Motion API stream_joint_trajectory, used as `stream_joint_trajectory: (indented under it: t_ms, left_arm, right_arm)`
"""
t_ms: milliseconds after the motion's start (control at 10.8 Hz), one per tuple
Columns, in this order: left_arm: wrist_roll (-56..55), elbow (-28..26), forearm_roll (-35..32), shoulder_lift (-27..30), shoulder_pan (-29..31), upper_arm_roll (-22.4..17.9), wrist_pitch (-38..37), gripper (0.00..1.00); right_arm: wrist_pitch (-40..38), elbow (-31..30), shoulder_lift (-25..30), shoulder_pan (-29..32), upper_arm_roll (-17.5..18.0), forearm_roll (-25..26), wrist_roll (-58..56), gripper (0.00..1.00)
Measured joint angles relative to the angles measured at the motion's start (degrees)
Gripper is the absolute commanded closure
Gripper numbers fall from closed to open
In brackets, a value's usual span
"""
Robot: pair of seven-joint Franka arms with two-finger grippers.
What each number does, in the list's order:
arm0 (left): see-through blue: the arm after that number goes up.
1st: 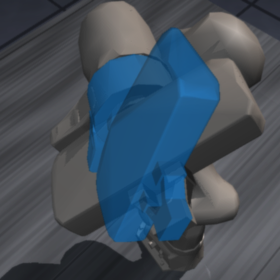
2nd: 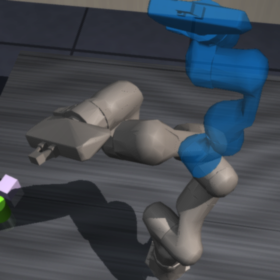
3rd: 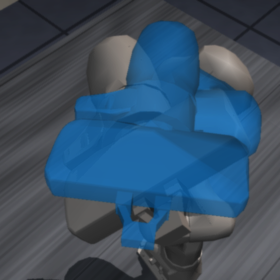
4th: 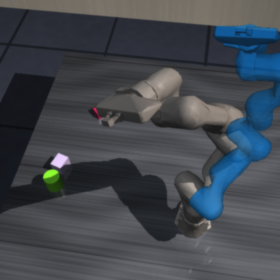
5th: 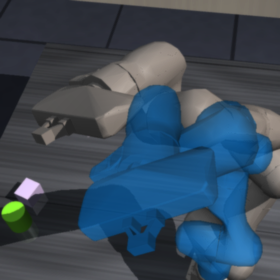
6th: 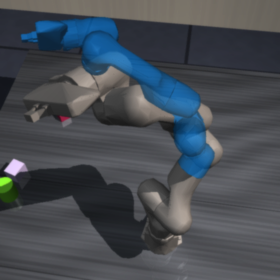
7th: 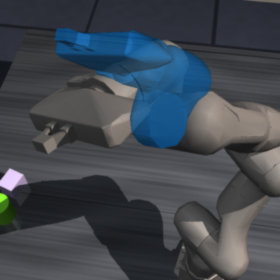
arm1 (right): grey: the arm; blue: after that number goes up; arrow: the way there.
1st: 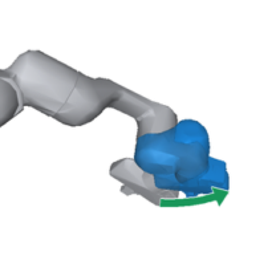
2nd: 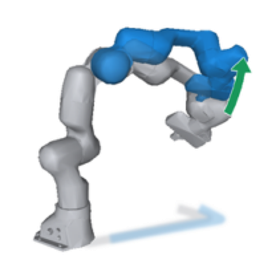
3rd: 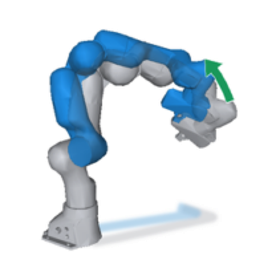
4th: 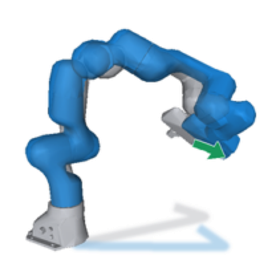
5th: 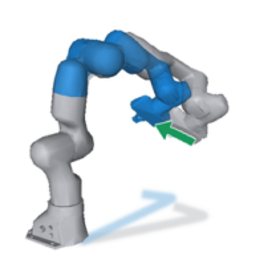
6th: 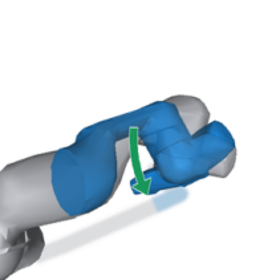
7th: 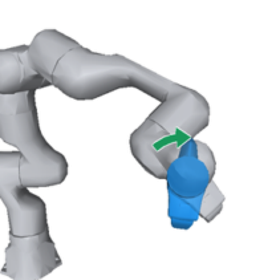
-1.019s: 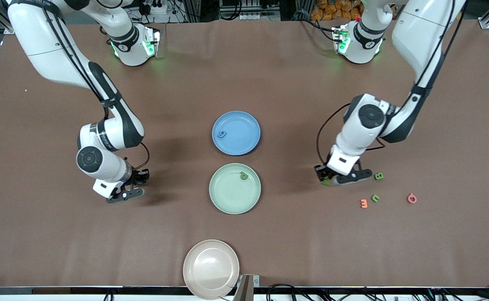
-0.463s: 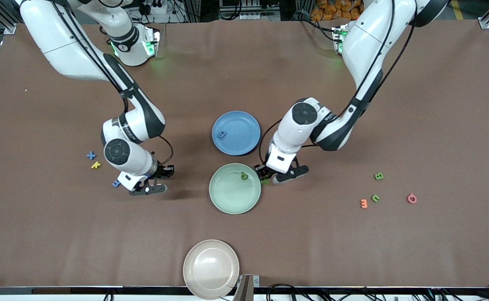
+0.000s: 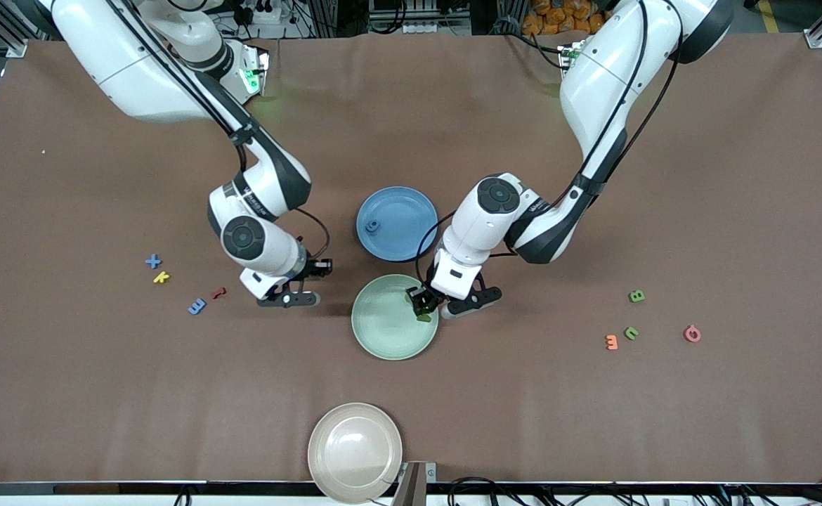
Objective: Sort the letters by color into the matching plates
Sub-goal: 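Drop the N on the green plate while the right gripper drops the G on blue, then move the left gripper to the green B while the right gripper reaches the blue E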
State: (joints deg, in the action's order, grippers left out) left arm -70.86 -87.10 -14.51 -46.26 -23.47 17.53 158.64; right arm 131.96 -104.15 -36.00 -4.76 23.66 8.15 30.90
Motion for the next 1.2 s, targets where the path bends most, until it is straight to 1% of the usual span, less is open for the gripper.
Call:
stream_joint_trajectory:
  t_ms: [93,370,463,648,741,833,1019,1204]
  left_arm:
    - [-0.14,0.3,-0.01,-0.41,-0.62,-0.68,0.39,0.0]
    - [-0.14,0.34,-0.07,-0.56,-1.84,-4.44,0.49,0.0]
    - [-0.14,0.29,-0.48,-0.53,-1.72,-6.05,-0.56,0.0]
    - [1.53,0.05,-2.59,-0.53,-0.41,-9.85,-5.54,0.0]
    - [5.04,-0.24,-2.77,-0.49,1.46,-10.55,-8.32,0.0]
    - [9.61,-0.64,-2.86,-0.42,3.96,-10.75,-10.64,0.0]
    - [20.84,-1.41,-2.98,0.22,10.03,-10.75,-15.99,0.0]
    - [28.64,-3.63,-2.99,1.87,14.58,-10.46,-18.49,0.0]
  right_arm:
    - [-0.86,0.0,0.0,-0.05,1.79,0.0,2.84,1.0]
    - [-2.04,-0.1,0.01,-0.7,6.38,0.0,11.25,1.0]
    - [-2.28,-0.34,0.01,-1.06,7.61,0.0,14.16,1.0]
    - [-2.35,-1.11,-0.04,-1.91,10.38,0.0,20.73,1.0]
    - [-2.35,-1.43,-0.06,-2.83,11.26,0.0,23.76,0.62]
    - [-2.34,-1.61,-0.09,-3.98,11.67,0.0,26.1,0.01]
    - [-2.29,-1.78,-0.15,-5.05,11.77,0.0,28.14,0.0]
    - [-2.29,-1.84,-0.2,-4.93,11.65,0.03,28.36,0.0]
